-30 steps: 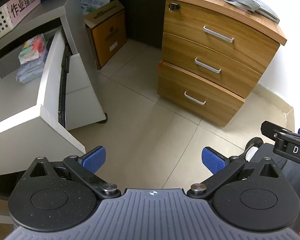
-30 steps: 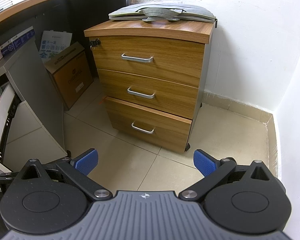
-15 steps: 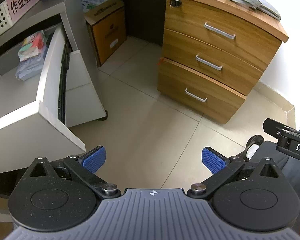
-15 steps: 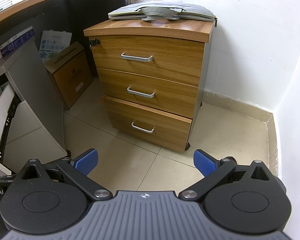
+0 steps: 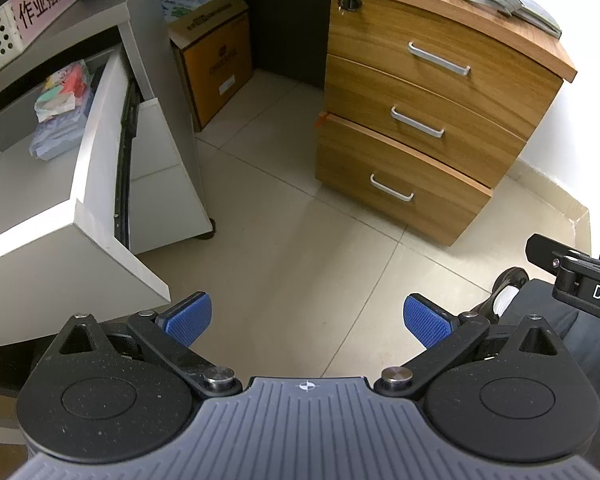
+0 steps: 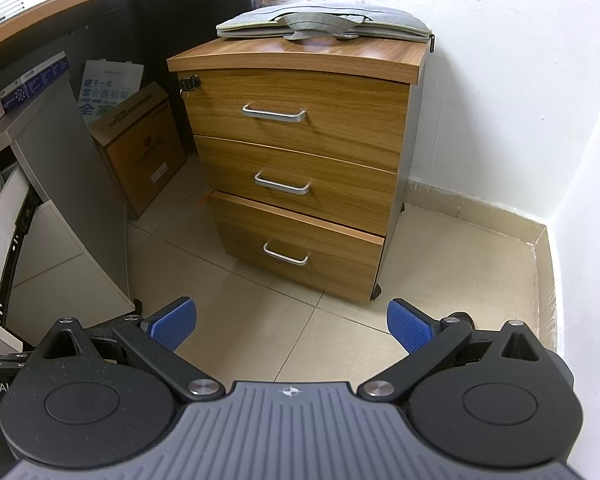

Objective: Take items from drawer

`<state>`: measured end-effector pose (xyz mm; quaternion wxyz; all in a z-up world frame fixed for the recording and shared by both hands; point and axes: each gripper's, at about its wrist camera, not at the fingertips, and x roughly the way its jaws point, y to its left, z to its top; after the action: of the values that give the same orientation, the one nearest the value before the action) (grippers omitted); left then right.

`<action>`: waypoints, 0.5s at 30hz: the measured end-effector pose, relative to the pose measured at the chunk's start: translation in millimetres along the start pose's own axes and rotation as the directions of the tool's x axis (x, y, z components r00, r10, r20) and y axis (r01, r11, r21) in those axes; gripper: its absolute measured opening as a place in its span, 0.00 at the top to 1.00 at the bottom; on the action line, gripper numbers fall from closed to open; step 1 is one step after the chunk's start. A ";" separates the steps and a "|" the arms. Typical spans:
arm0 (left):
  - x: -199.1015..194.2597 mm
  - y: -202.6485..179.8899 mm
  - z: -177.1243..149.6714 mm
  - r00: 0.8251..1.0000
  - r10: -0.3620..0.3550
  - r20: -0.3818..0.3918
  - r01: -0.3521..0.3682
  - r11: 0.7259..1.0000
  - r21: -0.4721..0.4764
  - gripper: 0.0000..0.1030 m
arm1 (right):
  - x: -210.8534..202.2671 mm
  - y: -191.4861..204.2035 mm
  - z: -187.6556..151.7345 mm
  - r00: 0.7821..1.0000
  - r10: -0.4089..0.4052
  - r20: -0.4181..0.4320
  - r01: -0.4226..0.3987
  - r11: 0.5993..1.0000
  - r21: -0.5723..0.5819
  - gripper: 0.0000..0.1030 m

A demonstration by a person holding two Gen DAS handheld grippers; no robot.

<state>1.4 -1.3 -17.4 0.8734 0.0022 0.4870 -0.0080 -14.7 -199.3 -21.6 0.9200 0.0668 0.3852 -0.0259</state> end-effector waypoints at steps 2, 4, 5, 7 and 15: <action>0.4 -0.3 -0.3 1.000 0.000 -0.003 0.000 1.000 0.002 0.00 | 0.1 0.5 -0.2 1.000 -0.001 0.000 0.001 1.000 0.000 0.01; 0.7 -0.7 -0.4 1.000 -0.001 -0.005 0.001 1.000 0.002 0.00 | 0.3 1.0 -0.5 1.000 -0.001 0.000 0.001 1.000 0.001 0.01; 0.8 -0.7 -0.4 1.000 -0.001 -0.005 0.001 1.000 0.002 0.00 | 0.3 0.9 -0.4 1.000 -0.001 0.000 0.001 1.000 0.001 0.01; 1.3 -0.6 0.0 1.000 -0.001 -0.006 0.001 1.000 0.003 0.00 | 0.3 -0.8 0.2 1.000 0.000 -0.001 0.000 1.000 0.001 0.01; 2.5 0.0 -0.4 1.000 -0.003 -0.010 0.003 1.000 0.002 0.00 | 0.9 -1.1 1.0 1.000 0.001 -0.002 -0.001 1.000 0.001 0.01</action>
<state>2.3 -1.4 -19.7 0.8709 0.0025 0.4913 -0.0098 -13.5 -200.5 -21.7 0.9196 0.0673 0.3862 -0.0257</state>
